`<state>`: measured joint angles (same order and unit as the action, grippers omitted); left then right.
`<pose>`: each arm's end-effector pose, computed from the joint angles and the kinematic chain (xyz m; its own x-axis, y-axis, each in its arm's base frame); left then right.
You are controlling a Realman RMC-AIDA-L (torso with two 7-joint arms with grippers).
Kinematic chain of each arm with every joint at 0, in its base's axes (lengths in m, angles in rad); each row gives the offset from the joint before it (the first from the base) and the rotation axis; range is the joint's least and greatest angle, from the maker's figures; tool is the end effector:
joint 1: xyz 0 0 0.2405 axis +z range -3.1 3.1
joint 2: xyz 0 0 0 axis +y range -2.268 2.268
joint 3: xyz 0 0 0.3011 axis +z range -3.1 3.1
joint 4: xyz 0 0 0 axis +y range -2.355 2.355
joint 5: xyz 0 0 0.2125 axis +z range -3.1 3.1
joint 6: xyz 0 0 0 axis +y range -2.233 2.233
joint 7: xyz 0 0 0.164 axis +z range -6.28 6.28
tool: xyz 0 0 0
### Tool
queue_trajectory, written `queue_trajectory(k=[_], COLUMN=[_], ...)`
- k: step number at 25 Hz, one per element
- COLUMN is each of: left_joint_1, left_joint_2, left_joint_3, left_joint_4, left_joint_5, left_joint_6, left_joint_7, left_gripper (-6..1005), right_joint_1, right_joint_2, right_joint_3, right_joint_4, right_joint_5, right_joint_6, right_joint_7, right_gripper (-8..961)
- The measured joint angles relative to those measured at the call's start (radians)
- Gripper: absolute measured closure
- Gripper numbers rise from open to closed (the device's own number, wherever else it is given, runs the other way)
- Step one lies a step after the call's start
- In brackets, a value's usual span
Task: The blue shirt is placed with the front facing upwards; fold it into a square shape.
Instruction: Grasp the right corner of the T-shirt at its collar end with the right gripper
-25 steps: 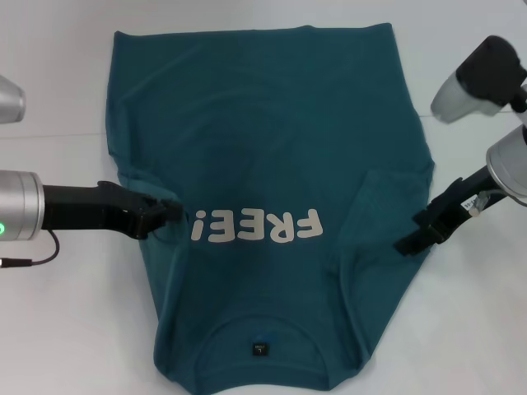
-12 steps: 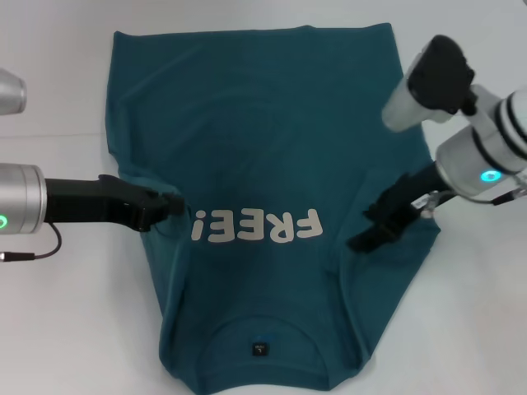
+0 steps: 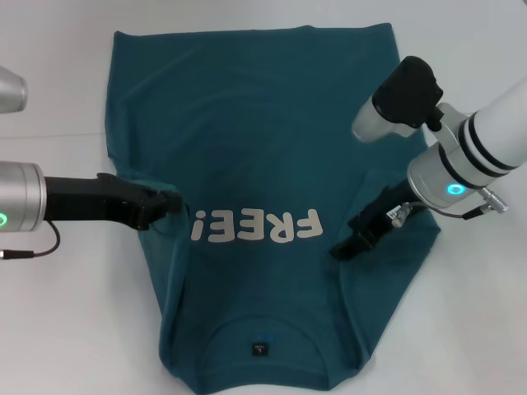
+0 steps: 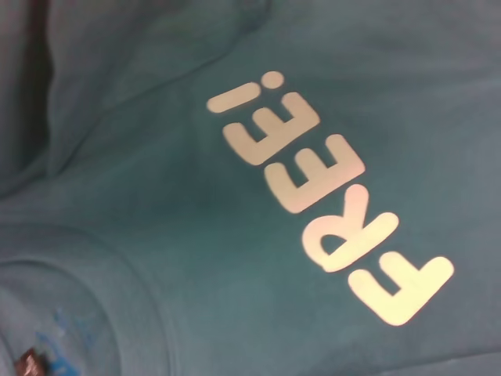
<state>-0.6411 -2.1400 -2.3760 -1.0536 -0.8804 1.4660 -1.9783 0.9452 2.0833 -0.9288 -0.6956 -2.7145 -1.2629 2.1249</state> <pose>-0.2337 0.4157 -0.0150 0.7758 0.5284 0.3448 0.6173 -0.7488 -0.2413 0.2285 0.4630 -0.0650 0.8083 -0.5668 0.1596 -0.4771 -0.7893 -0.3866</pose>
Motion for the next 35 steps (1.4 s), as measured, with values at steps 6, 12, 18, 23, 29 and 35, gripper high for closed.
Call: queue_trajectory(k=[6,12,18,23,29,35], left_joint_1=[0.0,0.0,0.0,-0.001,-0.011,-0.015], left_joint_2=[0.0,0.001,0.002,0.004,0.007,0.008], left_joint_3=[0.0,0.0,0.0,0.0,0.003,0.003], left_joint_4=[0.007,0.018,0.021,0.024,0.038,0.06], left_joint_5=[0.001,0.002,0.002,0.002,0.002,0.0], left_joint_6=[-0.005,-0.008,-0.009,-0.009,-0.011,-0.021], left_joint_7=[0.002,0.007,0.013,0.017,0.026,0.042], left_gripper=[996,996,996,996,996,996], right_joint_1=[0.006,0.017,0.015,0.002,0.009,0.017], right_joint_2=[-0.001,0.001,-0.008,-0.008,-0.001,0.001], right_joint_3=[-0.001,-0.011,-0.011,-0.009,-0.034,-0.102], right_joint_4=[0.02,0.036,0.004,-0.049,-0.043,0.006], right_joint_5=[-0.004,-0.007,-0.021,-0.011,-0.018,-0.019], right_joint_6=[0.028,0.065,0.063,0.014,0.006,0.052], right_joint_7=[0.036,0.165,0.342,0.449,0.507,0.535], right_gripper=[272,277,278,277,277,276])
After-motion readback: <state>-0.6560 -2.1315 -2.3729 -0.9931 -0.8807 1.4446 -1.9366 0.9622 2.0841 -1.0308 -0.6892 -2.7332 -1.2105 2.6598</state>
